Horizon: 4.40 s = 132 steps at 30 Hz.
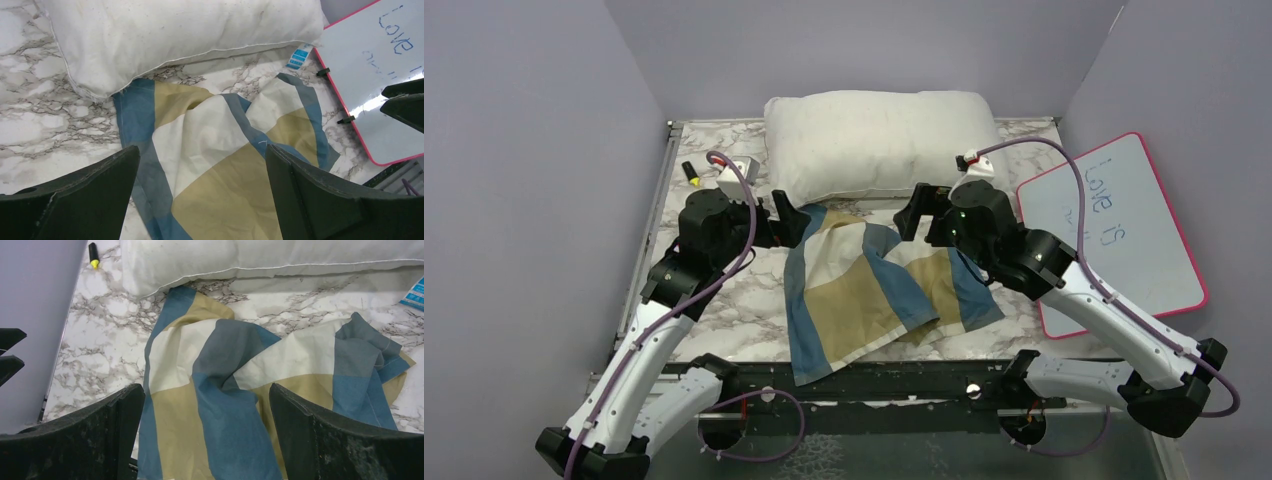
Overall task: Put the pillow into the pillowcase
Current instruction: Flatten out the pillowcase at the center of the board.
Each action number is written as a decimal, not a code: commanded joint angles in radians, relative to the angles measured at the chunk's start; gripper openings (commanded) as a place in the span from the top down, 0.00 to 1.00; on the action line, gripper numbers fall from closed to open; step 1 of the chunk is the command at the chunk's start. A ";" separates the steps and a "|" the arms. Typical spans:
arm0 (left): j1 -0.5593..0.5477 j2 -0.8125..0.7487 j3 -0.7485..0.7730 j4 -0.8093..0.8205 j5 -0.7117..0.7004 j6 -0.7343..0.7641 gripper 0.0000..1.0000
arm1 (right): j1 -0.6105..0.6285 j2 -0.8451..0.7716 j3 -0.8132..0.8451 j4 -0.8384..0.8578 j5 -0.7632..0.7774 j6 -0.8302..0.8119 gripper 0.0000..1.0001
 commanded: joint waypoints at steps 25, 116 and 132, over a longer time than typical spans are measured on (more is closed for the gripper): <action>0.030 0.704 0.387 0.062 -0.360 -0.042 0.01 | 0.009 0.114 -0.125 0.156 -0.327 -0.148 0.00; -0.130 0.076 0.104 0.391 -0.483 0.042 1.00 | 0.006 0.369 0.332 0.552 -0.357 -0.168 0.42; -0.130 0.121 0.500 0.201 -0.689 0.233 1.00 | 0.019 0.118 -0.152 0.769 -0.661 -0.478 0.27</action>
